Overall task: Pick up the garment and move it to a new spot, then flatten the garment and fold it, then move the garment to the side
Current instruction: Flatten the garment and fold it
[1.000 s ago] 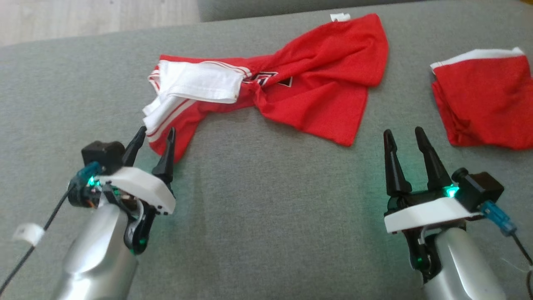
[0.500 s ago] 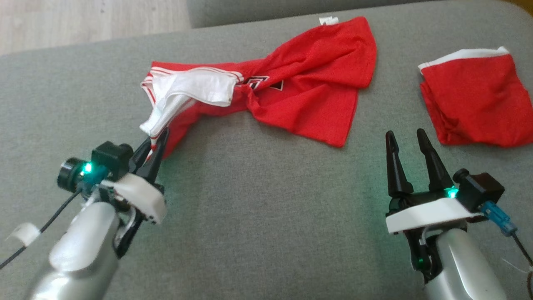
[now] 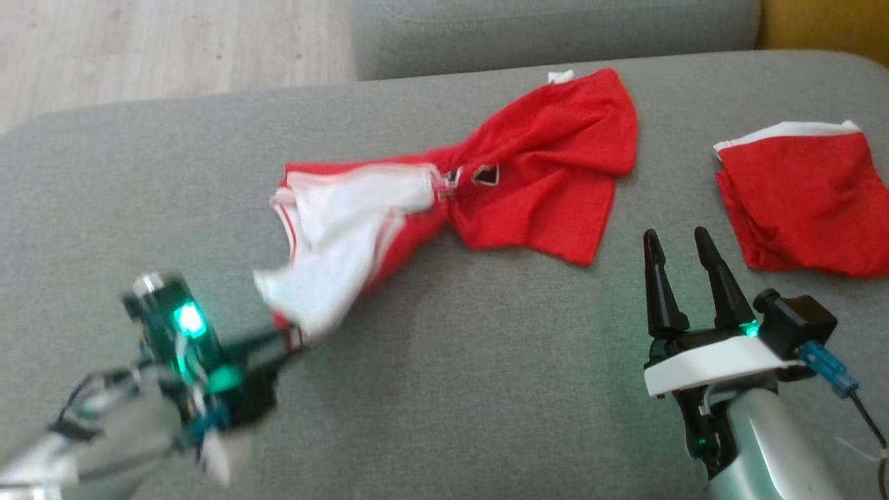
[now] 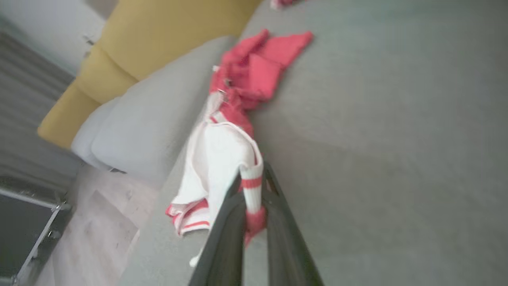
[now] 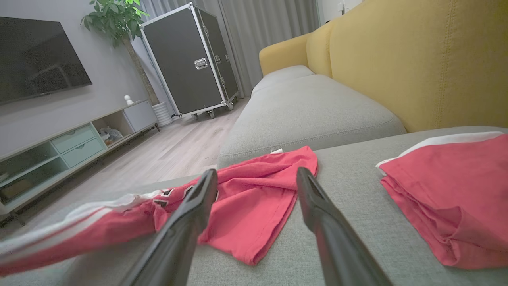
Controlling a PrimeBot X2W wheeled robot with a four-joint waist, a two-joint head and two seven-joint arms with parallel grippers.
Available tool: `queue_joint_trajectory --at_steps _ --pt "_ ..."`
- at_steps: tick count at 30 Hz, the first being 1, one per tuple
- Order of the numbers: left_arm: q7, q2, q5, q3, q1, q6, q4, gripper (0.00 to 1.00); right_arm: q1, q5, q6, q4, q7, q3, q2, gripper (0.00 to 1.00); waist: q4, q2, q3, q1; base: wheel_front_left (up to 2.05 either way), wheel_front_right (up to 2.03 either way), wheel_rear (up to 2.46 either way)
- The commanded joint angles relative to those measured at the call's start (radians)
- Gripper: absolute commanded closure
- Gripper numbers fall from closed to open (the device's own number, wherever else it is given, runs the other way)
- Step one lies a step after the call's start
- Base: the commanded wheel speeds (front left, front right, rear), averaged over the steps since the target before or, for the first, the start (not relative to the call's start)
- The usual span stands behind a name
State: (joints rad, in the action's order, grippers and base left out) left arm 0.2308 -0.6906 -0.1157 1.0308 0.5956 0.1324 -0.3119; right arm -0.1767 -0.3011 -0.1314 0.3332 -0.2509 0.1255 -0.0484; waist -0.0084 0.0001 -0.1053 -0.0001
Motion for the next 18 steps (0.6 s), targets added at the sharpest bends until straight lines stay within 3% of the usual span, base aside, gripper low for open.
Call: queue_joint_trajectory --at_steps 1,5,6,8,9,14,18 --pt "0.008 -0.065 0.038 0.014 0.055 -0.002 0.021 1.0 -0.017 -0.01 0.001 -0.026 -0.011 0.023 -0.002 0.0 0.009 -0.0001 0.011 0.0001 0.0 0.0 0.0" --pt "0.007 -0.079 0.036 0.14 0.032 -0.002 0.001 1.0 -0.014 -0.01 0.001 -0.016 -0.011 0.023 -0.002 0.0 0.018 -0.0001 0.029 0.0001 0.0 0.0 0.0" --pt "0.003 -0.074 0.024 0.151 0.022 -0.002 -0.005 0.81 -0.014 -0.011 0.001 -0.014 -0.011 0.023 -0.002 0.0 0.02 -0.0001 0.032 0.0001 0.0 0.0 0.0" --pt "-0.002 -0.061 0.002 0.163 0.001 -0.002 -0.018 0.15 -0.014 -0.012 0.001 -0.011 -0.011 0.021 -0.002 0.0 0.024 -0.0001 0.038 0.0001 0.0 0.0 0.0" --pt "-0.007 -0.054 -0.014 0.162 -0.011 -0.003 -0.027 0.0 -0.013 -0.011 0.001 -0.011 -0.011 0.022 -0.002 0.0 0.026 -0.0001 0.04 0.0001 0.0 0.0 0.0" --pt "-0.008 -0.025 -0.101 0.116 -0.054 -0.053 -0.054 0.0 -0.01 -0.004 0.001 -0.005 -0.011 0.019 -0.002 0.0 0.032 -0.0001 0.053 0.0001 0.0 0.0 0.0" --pt "0.008 -0.002 -0.253 -0.005 -0.096 -0.137 -0.056 0.0 -0.007 0.002 0.001 -0.007 -0.011 0.015 -0.002 0.0 0.033 -0.0001 0.066 0.0001 0.0 0.0 0.0"
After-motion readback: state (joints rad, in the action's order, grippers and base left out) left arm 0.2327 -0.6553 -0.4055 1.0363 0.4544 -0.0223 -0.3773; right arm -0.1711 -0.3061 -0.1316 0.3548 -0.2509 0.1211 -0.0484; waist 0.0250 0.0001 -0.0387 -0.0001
